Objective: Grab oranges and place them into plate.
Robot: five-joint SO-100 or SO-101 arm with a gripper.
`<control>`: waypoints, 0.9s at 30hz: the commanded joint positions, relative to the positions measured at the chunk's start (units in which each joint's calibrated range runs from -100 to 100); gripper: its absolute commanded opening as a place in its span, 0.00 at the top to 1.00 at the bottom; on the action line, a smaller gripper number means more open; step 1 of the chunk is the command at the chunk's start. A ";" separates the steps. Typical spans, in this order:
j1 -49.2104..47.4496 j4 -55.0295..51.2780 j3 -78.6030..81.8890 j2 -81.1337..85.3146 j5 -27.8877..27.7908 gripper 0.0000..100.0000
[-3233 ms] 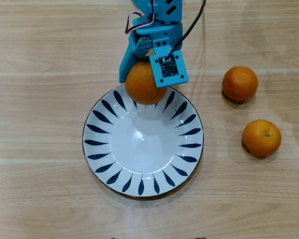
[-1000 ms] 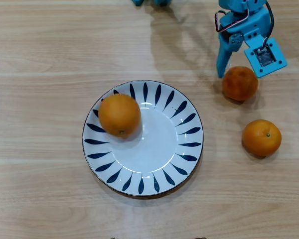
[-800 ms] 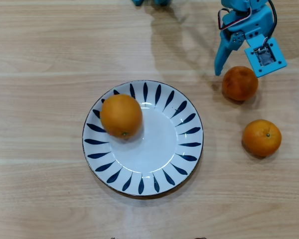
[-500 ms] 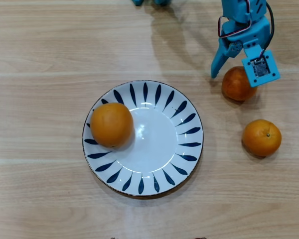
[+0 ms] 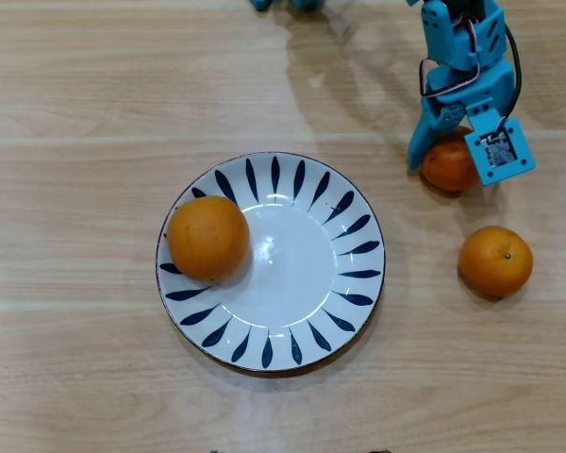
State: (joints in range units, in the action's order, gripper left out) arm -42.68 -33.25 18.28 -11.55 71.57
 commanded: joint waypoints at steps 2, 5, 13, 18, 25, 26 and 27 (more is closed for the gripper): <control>-0.39 1.06 -2.57 0.23 0.31 0.64; -0.23 1.06 -2.57 0.23 0.31 0.72; 0.01 0.80 -2.57 0.56 -0.11 0.78; 1.47 0.20 -3.30 2.09 -0.37 0.75; 10.34 0.03 -7.64 9.19 -9.26 0.75; 11.71 0.03 -8.01 10.12 -10.41 0.75; 13.08 0.03 -8.28 10.96 -11.77 0.75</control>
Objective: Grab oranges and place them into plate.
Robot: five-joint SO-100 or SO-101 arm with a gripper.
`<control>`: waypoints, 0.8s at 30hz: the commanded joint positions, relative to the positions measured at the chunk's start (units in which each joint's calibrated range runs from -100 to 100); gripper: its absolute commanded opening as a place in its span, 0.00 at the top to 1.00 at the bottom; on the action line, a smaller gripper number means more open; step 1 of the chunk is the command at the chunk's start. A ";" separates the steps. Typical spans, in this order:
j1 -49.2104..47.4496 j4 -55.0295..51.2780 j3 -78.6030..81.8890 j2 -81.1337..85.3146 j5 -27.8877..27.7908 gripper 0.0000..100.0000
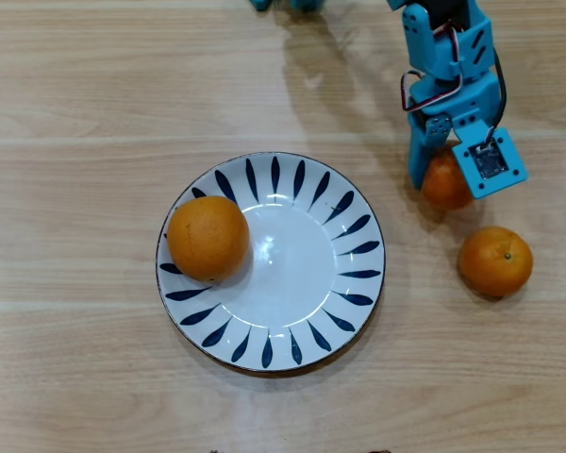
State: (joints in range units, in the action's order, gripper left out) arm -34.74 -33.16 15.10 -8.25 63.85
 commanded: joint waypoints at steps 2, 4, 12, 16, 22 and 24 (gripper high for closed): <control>8.29 0.03 -5.72 9.27 -7.18 0.75; 11.35 0.03 -5.72 10.45 -9.75 0.75; 20.63 -0.49 0.25 12.06 -12.73 0.75; 23.45 -0.32 7.13 12.06 -12.31 0.74; 22.80 -0.32 7.49 12.14 -12.26 0.56; 22.16 -0.32 6.68 12.14 -12.26 0.52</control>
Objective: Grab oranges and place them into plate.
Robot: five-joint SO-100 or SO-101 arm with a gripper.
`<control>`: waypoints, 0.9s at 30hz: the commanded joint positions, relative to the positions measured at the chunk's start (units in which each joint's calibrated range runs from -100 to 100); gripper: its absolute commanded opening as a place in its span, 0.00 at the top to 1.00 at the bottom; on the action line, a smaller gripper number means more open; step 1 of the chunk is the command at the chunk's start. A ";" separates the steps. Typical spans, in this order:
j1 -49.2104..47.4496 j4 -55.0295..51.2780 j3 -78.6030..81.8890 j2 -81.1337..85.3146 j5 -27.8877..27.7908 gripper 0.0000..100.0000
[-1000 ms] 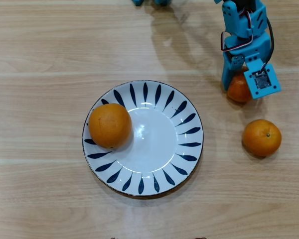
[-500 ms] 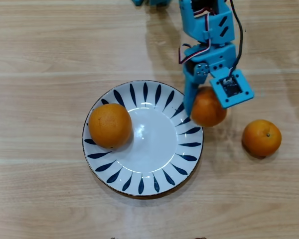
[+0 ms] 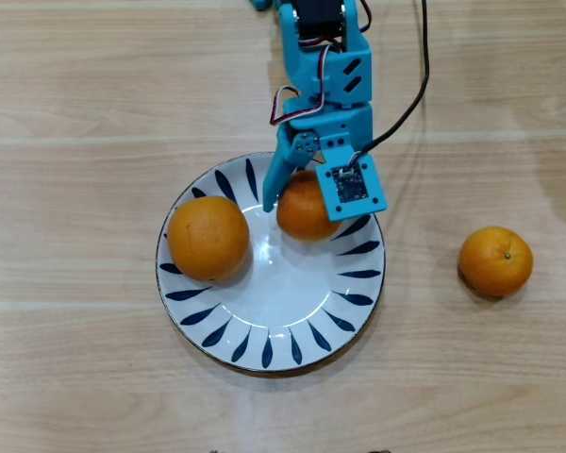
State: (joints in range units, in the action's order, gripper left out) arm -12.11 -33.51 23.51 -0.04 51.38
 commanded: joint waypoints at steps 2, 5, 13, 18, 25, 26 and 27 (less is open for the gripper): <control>-1.59 -0.06 -3.45 4.02 0.21 0.52; -3.05 -2.29 -6.80 4.02 0.21 0.52; -9.01 -17.85 -23.28 4.02 -0.31 0.54; -14.34 -20.00 -31.25 2.92 0.21 0.68; -22.32 -8.91 -31.97 -5.79 5.60 0.73; -22.89 -5.21 -31.52 -7.48 5.54 0.73; -23.29 -1.60 -31.07 -9.09 5.70 0.73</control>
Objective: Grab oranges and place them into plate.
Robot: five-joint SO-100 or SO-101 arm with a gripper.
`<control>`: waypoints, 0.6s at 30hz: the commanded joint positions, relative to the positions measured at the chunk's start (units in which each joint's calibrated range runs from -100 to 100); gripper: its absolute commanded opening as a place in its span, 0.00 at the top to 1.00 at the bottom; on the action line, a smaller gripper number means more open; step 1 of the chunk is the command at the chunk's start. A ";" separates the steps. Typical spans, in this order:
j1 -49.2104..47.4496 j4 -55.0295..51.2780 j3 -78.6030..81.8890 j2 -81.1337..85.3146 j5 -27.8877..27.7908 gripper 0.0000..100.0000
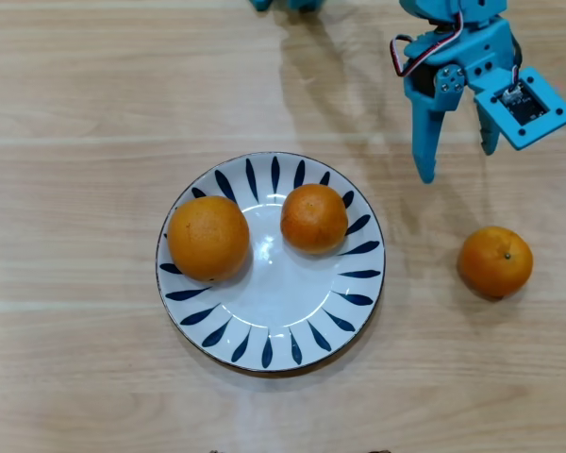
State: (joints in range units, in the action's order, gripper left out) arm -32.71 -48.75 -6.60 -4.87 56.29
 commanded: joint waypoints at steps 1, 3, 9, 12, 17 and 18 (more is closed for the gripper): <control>-3.01 17.17 -0.33 -5.78 0.64 0.73; -3.58 26.19 2.11 -9.17 0.54 0.67; -4.62 36.07 5.92 -12.12 0.48 0.52; -4.79 38.31 6.55 -13.48 0.48 0.52; -4.95 44.24 5.83 -18.04 0.59 0.52; -4.95 45.61 5.74 -19.14 0.95 0.52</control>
State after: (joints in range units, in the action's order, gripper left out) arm -37.10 -7.84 0.22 -22.47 56.70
